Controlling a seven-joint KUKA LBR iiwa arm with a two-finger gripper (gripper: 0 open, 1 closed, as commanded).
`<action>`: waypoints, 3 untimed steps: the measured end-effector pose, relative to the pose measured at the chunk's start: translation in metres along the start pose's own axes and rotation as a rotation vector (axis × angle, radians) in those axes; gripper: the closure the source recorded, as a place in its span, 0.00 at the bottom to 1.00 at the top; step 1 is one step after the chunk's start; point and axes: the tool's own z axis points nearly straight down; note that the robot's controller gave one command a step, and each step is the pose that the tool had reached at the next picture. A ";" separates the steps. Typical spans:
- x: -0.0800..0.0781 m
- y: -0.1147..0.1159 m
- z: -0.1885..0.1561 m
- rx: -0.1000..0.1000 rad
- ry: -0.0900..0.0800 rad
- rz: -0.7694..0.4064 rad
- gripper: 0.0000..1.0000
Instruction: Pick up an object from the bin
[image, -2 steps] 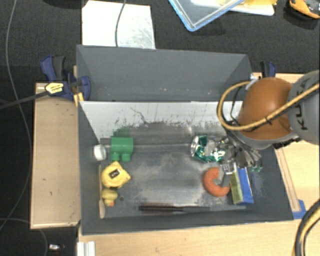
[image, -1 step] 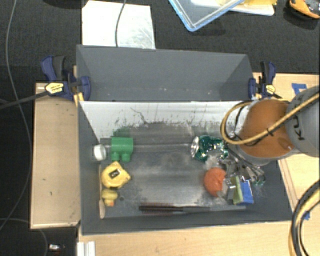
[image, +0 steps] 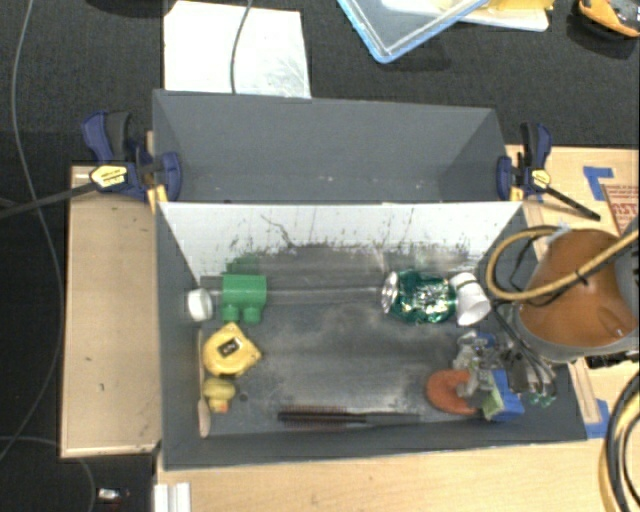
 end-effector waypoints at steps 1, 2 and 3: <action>0.000 0.000 0.000 0.000 0.000 -0.001 1.00; -0.002 0.006 -0.066 -0.001 0.006 0.005 1.00; -0.002 -0.003 -0.157 -0.001 0.008 -0.037 1.00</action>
Offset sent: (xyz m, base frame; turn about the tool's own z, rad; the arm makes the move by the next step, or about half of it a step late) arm 0.0091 0.0150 0.2002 0.0182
